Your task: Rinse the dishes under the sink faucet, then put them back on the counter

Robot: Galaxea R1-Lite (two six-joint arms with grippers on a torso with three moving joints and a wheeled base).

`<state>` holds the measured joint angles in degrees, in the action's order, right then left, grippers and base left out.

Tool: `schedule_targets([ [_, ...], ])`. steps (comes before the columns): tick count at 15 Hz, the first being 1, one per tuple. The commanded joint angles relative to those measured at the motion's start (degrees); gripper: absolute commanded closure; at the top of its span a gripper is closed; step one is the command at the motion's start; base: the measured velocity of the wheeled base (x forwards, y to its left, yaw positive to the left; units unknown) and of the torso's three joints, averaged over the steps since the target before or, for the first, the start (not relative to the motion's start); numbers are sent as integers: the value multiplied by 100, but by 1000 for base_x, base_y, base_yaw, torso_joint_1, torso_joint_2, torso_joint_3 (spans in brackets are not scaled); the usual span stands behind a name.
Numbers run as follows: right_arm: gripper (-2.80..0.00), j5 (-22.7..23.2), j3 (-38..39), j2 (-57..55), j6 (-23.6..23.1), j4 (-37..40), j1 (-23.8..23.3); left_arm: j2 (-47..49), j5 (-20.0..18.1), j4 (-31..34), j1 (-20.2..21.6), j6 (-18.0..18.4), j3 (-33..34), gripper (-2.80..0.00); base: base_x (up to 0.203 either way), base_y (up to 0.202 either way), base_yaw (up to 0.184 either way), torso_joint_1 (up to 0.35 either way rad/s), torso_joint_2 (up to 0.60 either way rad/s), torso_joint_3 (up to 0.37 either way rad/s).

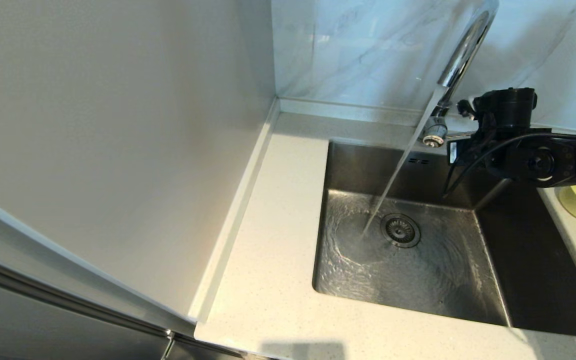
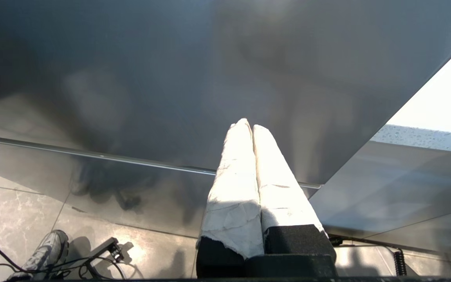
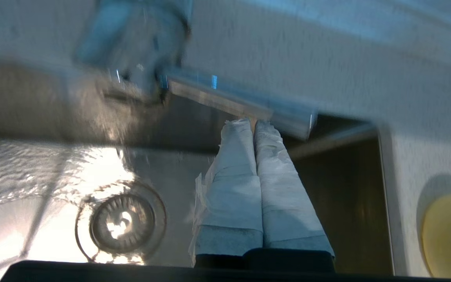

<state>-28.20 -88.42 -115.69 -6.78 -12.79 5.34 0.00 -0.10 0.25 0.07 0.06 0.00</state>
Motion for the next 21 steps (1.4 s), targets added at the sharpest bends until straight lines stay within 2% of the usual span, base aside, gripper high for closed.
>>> schedule_targets([
  [1, 0, -10, -365, -195, 1, -16, 5, 0, 1, 1, 1, -6, 0, 0, 0, 0, 0, 0, 0, 0],
  [5, 0, -2, -958, -349, 170, -48, 46, 0, 1, 1, 1, -6, 0, 0, 0, 0, 0, 0, 0, 0],
  [9, 0, -2, -1017, -365, 452, -57, 37, 0, 1, 1, 1, 3, 0, 0, 0, 0, 0, 0, 0, 0],
  [16, 0, -8, -1381, -577, 531, -57, 37, 0, 1, 1, 1, -6, 0, 0, 0, 0, 0, 0, 0, 0],
  [21, 0, -163, -1321, -420, 528, -36, -60, 0, 1, 1, 1, 3, 0, 0, 0, 0, 0, 0, 0, 0],
])
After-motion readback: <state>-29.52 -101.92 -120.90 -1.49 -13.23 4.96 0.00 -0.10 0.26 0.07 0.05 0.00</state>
